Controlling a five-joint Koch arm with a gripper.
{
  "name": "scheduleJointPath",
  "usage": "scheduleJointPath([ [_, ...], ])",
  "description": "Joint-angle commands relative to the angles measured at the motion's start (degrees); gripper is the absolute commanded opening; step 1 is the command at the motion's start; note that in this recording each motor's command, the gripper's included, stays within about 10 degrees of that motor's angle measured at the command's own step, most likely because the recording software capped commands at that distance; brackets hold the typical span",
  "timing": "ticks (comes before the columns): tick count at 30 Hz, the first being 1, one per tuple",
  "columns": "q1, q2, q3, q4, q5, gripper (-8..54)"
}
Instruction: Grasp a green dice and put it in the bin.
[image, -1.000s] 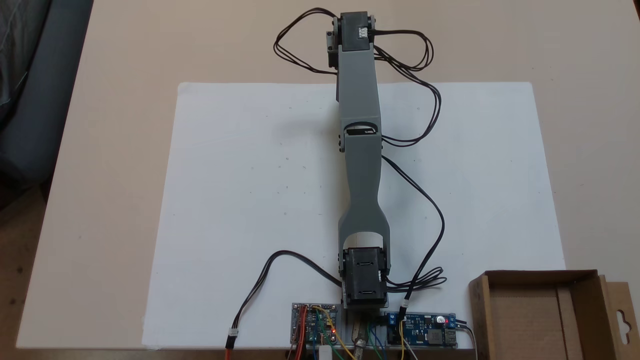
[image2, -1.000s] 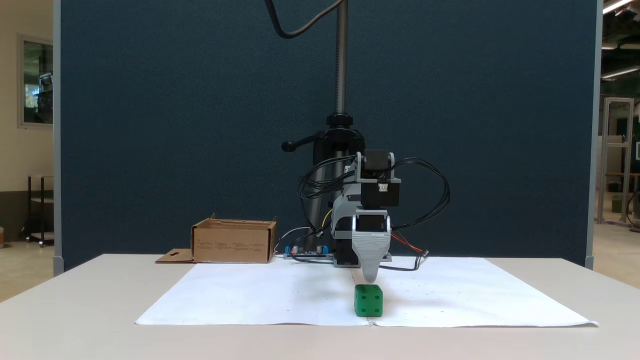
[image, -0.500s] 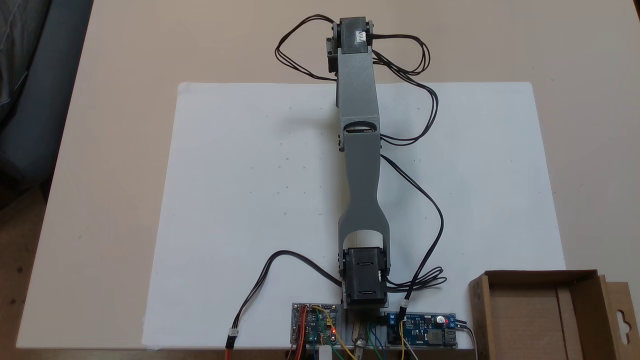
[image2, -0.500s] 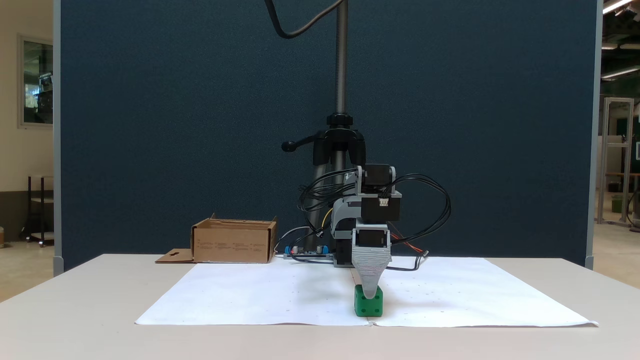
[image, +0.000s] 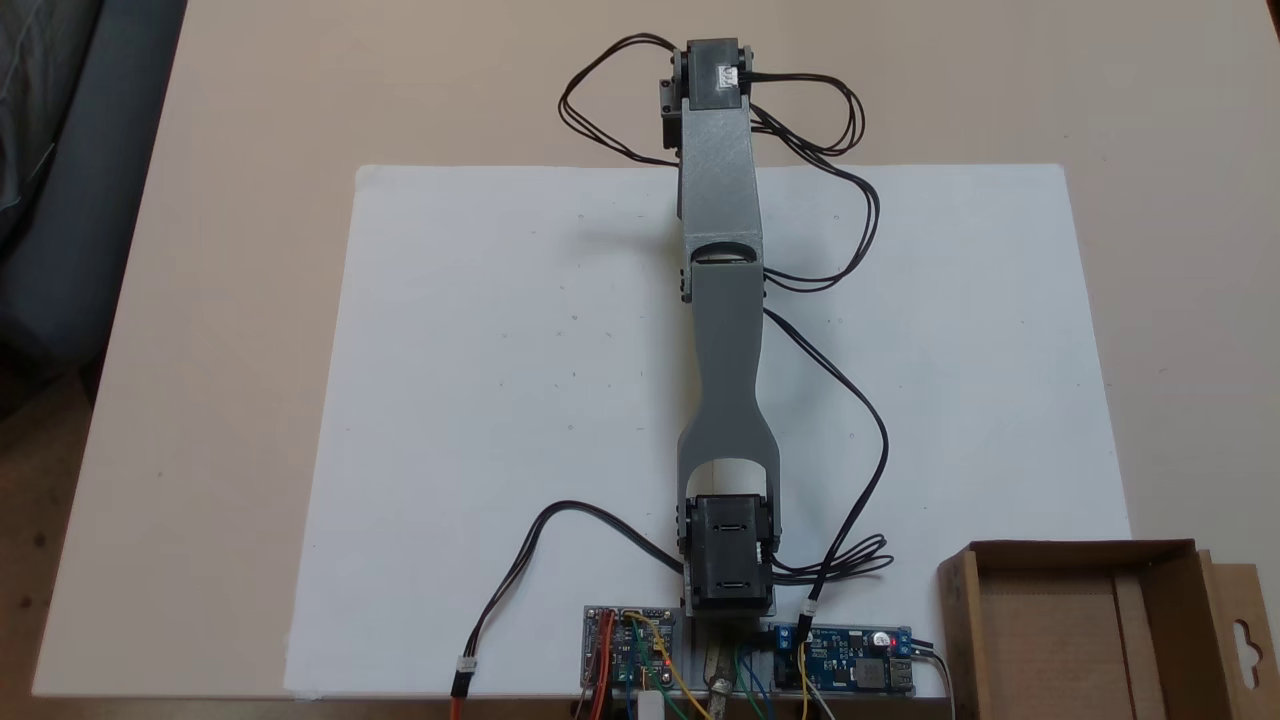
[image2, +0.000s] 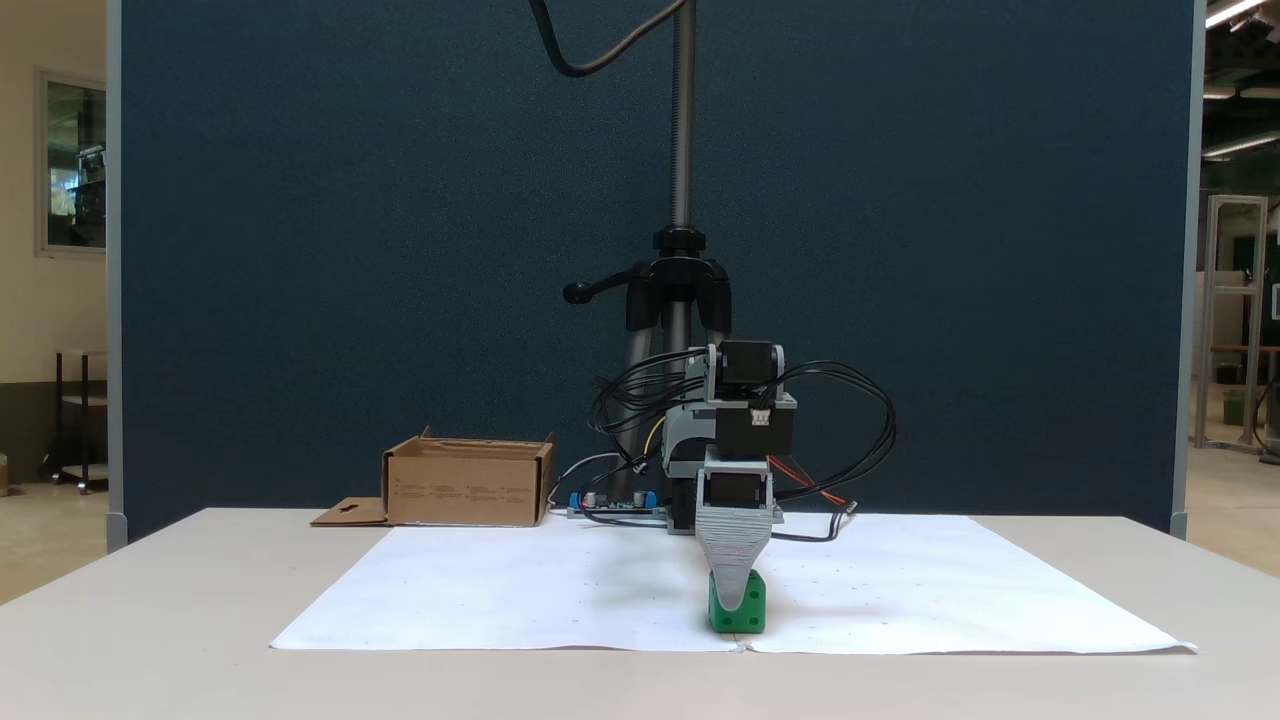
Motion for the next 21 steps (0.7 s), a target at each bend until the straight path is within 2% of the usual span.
scheduleJointPath([
  [1, -0.18, 1.14, -2.20, 7.65, 0.35, 41.0],
  [21, -0.35, -0.79, -2.20, 5.62, 0.44, 40.9],
])
